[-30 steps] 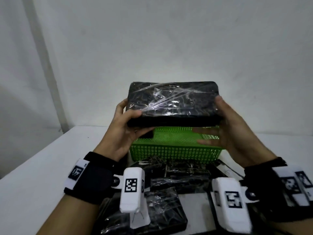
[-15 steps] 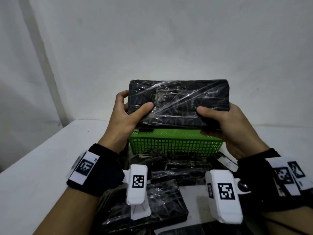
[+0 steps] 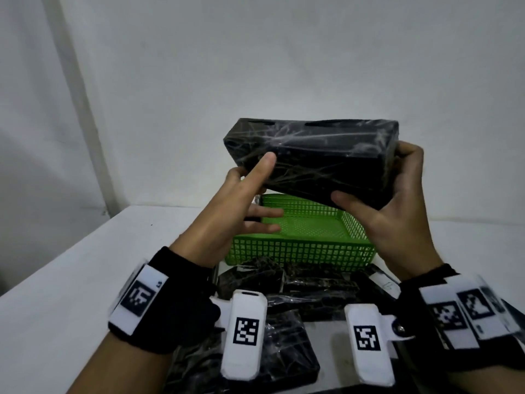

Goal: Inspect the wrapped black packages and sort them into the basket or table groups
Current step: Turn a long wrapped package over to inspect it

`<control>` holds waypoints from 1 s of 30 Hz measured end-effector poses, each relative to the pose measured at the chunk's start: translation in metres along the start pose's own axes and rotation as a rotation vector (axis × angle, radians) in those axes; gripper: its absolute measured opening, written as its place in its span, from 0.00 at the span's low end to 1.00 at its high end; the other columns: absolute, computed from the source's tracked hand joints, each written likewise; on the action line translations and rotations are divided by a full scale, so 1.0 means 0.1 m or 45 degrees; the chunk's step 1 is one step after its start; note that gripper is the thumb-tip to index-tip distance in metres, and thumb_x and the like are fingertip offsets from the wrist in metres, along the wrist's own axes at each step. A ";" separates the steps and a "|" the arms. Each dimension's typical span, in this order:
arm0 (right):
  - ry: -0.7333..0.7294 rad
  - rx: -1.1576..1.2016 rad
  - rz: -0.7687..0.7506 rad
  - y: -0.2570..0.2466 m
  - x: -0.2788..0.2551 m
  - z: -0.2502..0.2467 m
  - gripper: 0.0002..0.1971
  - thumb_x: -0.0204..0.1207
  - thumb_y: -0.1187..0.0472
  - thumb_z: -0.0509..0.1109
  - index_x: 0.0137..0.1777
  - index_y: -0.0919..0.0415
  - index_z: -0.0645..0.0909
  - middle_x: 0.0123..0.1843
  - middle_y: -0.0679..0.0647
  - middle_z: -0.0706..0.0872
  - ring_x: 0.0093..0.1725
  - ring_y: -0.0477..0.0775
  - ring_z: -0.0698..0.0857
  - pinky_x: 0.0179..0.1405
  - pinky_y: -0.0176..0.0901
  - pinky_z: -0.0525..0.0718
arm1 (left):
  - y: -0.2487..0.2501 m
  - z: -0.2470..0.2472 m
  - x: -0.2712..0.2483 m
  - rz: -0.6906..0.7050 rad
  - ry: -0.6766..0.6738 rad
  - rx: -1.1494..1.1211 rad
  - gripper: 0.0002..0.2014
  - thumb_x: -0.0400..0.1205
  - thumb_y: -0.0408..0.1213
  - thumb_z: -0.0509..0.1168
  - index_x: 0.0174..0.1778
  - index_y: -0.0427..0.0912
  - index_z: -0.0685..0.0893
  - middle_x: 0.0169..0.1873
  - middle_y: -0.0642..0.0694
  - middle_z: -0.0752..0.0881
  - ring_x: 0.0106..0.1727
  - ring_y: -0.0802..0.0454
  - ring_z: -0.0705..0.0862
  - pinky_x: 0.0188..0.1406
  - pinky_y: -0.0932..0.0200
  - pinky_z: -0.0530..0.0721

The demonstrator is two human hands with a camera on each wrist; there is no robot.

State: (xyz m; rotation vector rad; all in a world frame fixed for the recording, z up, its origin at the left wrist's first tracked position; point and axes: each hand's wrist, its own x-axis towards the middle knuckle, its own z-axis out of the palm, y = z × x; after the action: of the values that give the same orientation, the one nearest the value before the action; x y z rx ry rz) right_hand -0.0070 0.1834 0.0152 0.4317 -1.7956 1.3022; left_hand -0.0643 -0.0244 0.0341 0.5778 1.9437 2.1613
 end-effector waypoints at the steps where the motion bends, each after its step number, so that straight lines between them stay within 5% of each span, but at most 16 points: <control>1: -0.029 0.013 -0.013 0.00 0.00 0.02 0.35 0.67 0.67 0.80 0.67 0.58 0.62 0.61 0.49 0.79 0.59 0.38 0.83 0.60 0.32 0.82 | 0.00 -0.01 0.00 -0.003 -0.015 -0.025 0.44 0.68 0.72 0.71 0.75 0.51 0.72 0.69 0.42 0.80 0.53 0.42 0.93 0.45 0.47 0.92; 9: -0.127 0.366 0.226 0.10 0.00 -0.17 0.40 0.57 0.72 0.83 0.68 0.54 0.68 0.61 0.50 0.87 0.65 0.52 0.86 0.67 0.55 0.85 | -0.02 -0.20 0.06 -0.086 0.125 -0.344 0.39 0.69 0.65 0.70 0.73 0.51 0.73 0.64 0.34 0.79 0.51 0.31 0.92 0.40 0.51 0.92; 13: -0.093 0.039 0.356 0.10 0.03 -0.18 0.37 0.66 0.72 0.80 0.71 0.52 0.69 0.66 0.49 0.85 0.64 0.47 0.85 0.69 0.61 0.83 | -0.08 -0.13 0.08 -0.087 0.067 -0.344 0.38 0.69 0.60 0.73 0.73 0.45 0.76 0.66 0.33 0.80 0.50 0.35 0.93 0.44 0.52 0.92; 16: -0.219 0.122 0.673 0.09 0.04 -0.26 0.43 0.61 0.58 0.87 0.74 0.41 0.70 0.65 0.43 0.88 0.64 0.49 0.88 0.57 0.66 0.89 | -0.16 -0.06 0.11 -0.052 0.163 -0.421 0.30 0.71 0.54 0.75 0.63 0.42 0.75 0.65 0.35 0.84 0.50 0.38 0.93 0.44 0.53 0.92; 19: -0.224 0.308 0.868 0.05 0.06 -0.28 0.37 0.59 0.48 0.85 0.70 0.43 0.79 0.63 0.48 0.89 0.59 0.50 0.89 0.52 0.55 0.90 | -0.21 -0.03 0.13 -0.020 0.245 -0.396 0.25 0.77 0.49 0.74 0.61 0.40 0.73 0.58 0.39 0.87 0.51 0.41 0.93 0.43 0.51 0.92; 22: -0.098 0.299 0.748 0.08 0.08 -0.22 0.35 0.55 0.51 0.83 0.67 0.53 0.83 0.55 0.51 0.90 0.44 0.46 0.90 0.35 0.37 0.86 | -0.21 -0.04 0.14 0.047 0.275 -0.323 0.34 0.72 0.51 0.76 0.68 0.38 0.74 0.60 0.40 0.87 0.56 0.45 0.91 0.44 0.49 0.92; 26: -0.201 0.262 0.583 0.12 0.05 -0.26 0.37 0.53 0.57 0.87 0.67 0.50 0.83 0.51 0.46 0.92 0.52 0.49 0.92 0.50 0.40 0.89 | -0.18 -0.10 0.16 0.117 0.325 -0.336 0.39 0.72 0.52 0.79 0.73 0.34 0.75 0.65 0.37 0.86 0.60 0.46 0.90 0.43 0.53 0.91; 30: -0.079 0.143 0.420 0.13 0.05 -0.21 0.29 0.58 0.58 0.84 0.61 0.55 0.83 0.47 0.45 0.92 0.50 0.48 0.91 0.57 0.51 0.90 | -0.18 -0.11 0.16 0.146 0.260 -0.336 0.40 0.71 0.49 0.80 0.74 0.32 0.73 0.67 0.36 0.85 0.62 0.46 0.89 0.47 0.53 0.91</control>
State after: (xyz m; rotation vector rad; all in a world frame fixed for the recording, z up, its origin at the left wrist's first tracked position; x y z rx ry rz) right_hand -0.0102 0.2084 0.0132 0.2440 -1.9081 1.6372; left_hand -0.0858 -0.0262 0.0182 0.4473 1.7089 2.5853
